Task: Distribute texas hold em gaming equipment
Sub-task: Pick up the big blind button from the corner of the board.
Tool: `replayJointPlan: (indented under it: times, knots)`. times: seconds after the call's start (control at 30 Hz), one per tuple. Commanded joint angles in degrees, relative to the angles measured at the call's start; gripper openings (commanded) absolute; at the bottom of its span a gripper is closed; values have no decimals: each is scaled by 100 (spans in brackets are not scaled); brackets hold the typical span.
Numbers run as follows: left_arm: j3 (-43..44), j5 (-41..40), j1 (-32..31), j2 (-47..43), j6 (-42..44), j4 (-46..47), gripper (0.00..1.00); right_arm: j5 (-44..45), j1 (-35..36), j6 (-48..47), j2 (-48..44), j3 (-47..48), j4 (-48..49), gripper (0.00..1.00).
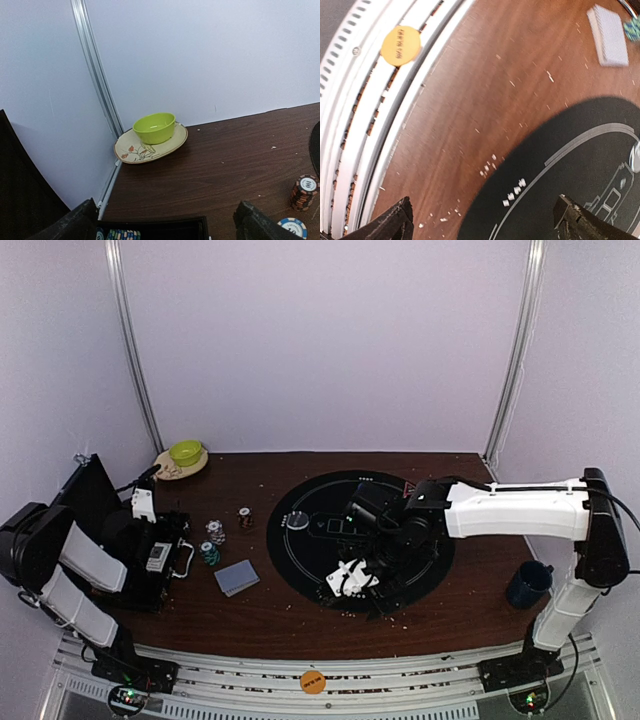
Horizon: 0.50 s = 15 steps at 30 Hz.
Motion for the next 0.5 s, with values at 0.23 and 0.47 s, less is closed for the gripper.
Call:
replayJointPlan:
  times: [0.23,0.47]
  knots:
    - [-365,805,114,-3274,925,-2985,98,-126,1024,-249,617,216,147,97]
    - [-402,1215,137,-5387,1172,-5334,98,-22,1577,-196,914,595,39,87]
